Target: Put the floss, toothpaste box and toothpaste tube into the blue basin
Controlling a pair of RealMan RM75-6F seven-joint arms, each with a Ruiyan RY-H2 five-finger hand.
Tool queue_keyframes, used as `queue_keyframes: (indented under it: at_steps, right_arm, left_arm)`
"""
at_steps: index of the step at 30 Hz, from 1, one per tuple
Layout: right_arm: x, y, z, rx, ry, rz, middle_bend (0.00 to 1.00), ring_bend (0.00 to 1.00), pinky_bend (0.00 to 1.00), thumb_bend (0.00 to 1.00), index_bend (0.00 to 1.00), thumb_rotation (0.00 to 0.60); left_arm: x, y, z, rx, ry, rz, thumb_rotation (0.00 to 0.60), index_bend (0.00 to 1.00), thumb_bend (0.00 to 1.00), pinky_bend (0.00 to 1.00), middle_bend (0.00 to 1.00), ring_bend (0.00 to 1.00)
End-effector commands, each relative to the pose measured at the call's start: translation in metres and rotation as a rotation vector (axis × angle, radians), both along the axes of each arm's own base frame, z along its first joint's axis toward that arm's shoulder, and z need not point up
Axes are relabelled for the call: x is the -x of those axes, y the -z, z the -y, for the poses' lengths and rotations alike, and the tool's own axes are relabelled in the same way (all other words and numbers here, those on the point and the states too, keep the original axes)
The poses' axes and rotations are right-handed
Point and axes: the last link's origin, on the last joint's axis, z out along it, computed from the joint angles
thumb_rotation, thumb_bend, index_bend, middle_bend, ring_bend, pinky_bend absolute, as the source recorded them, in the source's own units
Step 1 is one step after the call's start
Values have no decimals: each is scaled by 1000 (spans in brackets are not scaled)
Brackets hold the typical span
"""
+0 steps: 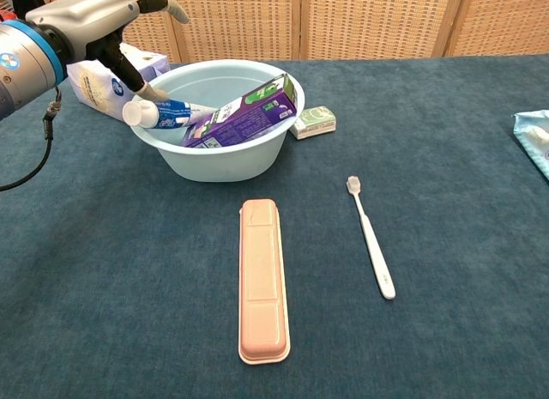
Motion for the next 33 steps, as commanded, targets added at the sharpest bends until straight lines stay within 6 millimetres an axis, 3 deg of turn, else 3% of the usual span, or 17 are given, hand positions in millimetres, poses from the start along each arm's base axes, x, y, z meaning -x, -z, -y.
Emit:
queue_keyframes:
  at_steps: [1, 5, 11, 14, 20, 33]
  right_arm:
    - [-1, 0, -1, 1, -2, 0, 0, 0, 0, 0, 57, 600]
    - [-1, -1, -1, 4, -5, 1, 0, 0, 0, 0, 57, 600]
    - [-4, -1, -3, 6, -17, -1, 0, 0, 0, 0, 57, 600]
    - [-6, 1, -5, -7, -21, -9, 0, 0, 0, 0, 57, 600]
    - [-7, 4, -5, -26, -22, -30, 0, 0, 0, 0, 57, 600]
    - [-7, 11, -4, -55, -10, -77, 0, 0, 0, 0, 57, 600]
  left_arm:
    - [1, -7, 4, 2, -10, 27, 600, 70, 142, 0, 0, 52]
    - [3, -16, 15, 14, -11, 52, 600, 70, 142, 0, 0, 52]
    - [17, -35, 48, 45, -29, 46, 600, 70, 142, 0, 0, 52]
    - [40, -48, 75, 37, -32, -105, 600, 69, 142, 0, 0, 35]
    - [65, -64, 119, 44, -69, -242, 600, 0, 153, 0, 0, 17]
    - [113, -81, 163, 9, -195, -296, 600, 0, 173, 0, 0, 16]
